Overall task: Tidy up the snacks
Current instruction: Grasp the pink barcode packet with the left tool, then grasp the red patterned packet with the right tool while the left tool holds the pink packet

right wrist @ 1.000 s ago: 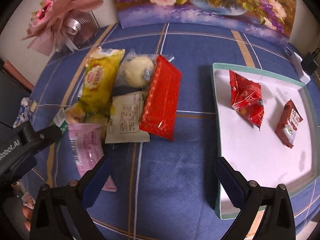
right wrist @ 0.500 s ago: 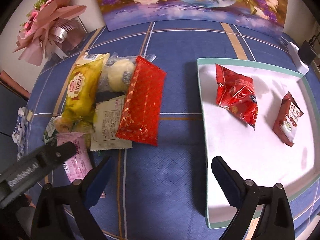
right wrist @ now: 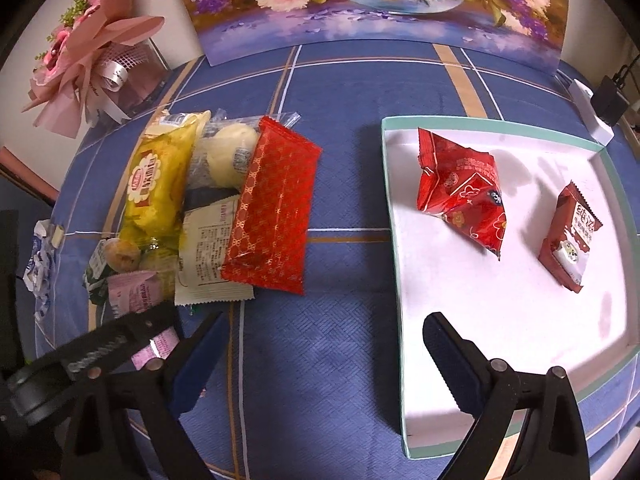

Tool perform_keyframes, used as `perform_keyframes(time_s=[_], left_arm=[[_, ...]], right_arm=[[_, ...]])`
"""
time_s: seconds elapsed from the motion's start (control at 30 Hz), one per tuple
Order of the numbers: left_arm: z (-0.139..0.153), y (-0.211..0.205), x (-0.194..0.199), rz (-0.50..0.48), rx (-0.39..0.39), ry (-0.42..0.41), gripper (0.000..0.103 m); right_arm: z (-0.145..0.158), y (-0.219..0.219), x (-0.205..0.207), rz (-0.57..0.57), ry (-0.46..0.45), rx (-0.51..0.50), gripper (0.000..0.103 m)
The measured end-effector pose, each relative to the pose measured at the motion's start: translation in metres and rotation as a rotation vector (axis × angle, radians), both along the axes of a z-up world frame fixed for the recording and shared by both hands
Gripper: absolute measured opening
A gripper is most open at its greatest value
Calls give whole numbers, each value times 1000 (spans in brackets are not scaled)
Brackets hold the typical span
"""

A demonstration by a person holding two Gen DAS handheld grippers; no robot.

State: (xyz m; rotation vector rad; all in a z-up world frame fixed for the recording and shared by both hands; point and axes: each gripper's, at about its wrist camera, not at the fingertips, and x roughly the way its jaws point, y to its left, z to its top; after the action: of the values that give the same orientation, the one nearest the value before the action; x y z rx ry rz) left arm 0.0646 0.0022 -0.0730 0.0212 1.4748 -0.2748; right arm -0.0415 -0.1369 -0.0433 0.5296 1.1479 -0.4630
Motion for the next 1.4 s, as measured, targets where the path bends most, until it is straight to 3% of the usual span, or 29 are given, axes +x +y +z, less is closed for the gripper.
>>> perform_keyframes(time_s=[0.33, 0.77, 1.0, 1.4], left_arm=[[2, 7, -1, 16, -55, 32, 40], [53, 19, 0, 13, -142, -99, 40], [68, -2, 13, 14, -156, -146, 40], [64, -24, 51, 35, -120, -192, 40]], right_arm=[[-2, -1, 1, -3, 3, 2, 99], [16, -9, -2, -32, -66, -2, 99], [21, -22, 6, -52, -116, 1, 98], [23, -39, 34, -72, -170, 21, 95]])
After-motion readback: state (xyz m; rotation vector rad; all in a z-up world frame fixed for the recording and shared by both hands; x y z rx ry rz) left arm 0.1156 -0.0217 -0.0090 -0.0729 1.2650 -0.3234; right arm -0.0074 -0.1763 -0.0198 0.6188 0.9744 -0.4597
